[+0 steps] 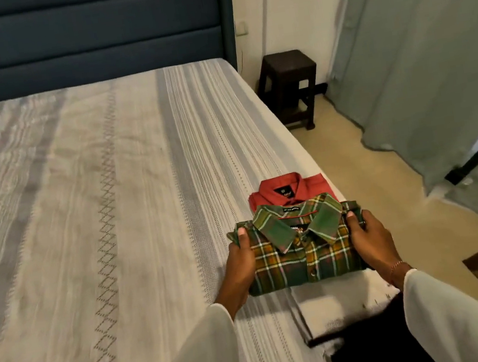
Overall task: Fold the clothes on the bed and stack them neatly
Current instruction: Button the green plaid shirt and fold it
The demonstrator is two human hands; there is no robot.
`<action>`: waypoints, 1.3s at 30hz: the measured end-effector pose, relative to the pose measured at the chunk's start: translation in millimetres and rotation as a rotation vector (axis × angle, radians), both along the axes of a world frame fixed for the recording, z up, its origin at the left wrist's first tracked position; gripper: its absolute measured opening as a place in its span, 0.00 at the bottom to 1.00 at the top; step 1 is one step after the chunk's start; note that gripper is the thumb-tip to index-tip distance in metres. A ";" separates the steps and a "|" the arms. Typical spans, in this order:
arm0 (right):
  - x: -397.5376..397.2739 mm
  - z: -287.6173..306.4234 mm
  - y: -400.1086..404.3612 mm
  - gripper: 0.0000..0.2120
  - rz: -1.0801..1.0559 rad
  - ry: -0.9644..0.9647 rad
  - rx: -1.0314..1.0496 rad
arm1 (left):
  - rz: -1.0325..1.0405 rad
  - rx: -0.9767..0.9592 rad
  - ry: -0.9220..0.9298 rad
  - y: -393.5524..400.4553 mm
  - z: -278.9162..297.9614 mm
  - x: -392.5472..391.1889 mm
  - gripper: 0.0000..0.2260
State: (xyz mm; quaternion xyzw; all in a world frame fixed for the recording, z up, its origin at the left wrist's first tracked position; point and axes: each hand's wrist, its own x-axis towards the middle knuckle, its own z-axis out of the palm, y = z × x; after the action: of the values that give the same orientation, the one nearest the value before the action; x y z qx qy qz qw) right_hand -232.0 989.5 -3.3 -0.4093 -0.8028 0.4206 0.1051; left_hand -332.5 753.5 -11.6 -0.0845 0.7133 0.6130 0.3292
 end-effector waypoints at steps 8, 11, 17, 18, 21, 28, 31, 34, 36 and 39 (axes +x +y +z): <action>-66.7 -49.5 87.3 0.19 0.032 -0.024 0.076 | 0.043 -0.199 0.226 95.3 -47.9 -49.8 0.33; -80.5 -82.6 98.4 0.18 0.057 -0.068 0.095 | 0.046 -0.418 0.268 111.1 -76.6 -57.2 0.25; -93.8 -129.4 107.9 0.16 0.122 -0.214 0.203 | 0.043 -0.641 0.274 124.8 -112.5 -62.6 0.22; -94.1 -131.6 107.8 0.16 0.122 -0.241 0.237 | 0.045 -0.652 0.267 126.3 -114.6 -63.9 0.23; -96.3 -128.1 105.1 0.18 0.128 -0.356 0.331 | 0.044 -0.626 0.245 126.4 -114.8 -67.1 0.25; -66.7 -85.6 76.8 0.24 0.031 -0.267 0.484 | 0.213 -0.420 0.266 96.0 -83.9 -37.9 0.26; -45.0 -53.3 30.7 0.25 0.173 -0.153 0.629 | 0.013 -0.556 0.498 51.1 -56.6 -13.8 0.24; -31.9 -23.5 -23.6 0.26 0.442 -0.044 0.599 | -0.234 -0.605 0.673 0.4 -24.4 5.4 0.25; -29.4 6.0 -66.3 0.25 0.618 -0.013 0.613 | -0.361 -0.692 0.794 -36.5 8.1 10.6 0.26; -22.1 68.0 -143.3 0.25 0.817 0.023 0.651 | -0.468 -0.865 0.917 -107.1 78.6 29.8 0.28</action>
State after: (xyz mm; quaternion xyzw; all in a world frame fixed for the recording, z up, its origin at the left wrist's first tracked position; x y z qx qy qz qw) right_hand -254.1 846.2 64.7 -0.0041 -0.9850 0.1602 0.0632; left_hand -302.8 646.4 67.0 0.2169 0.9617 0.1585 0.0536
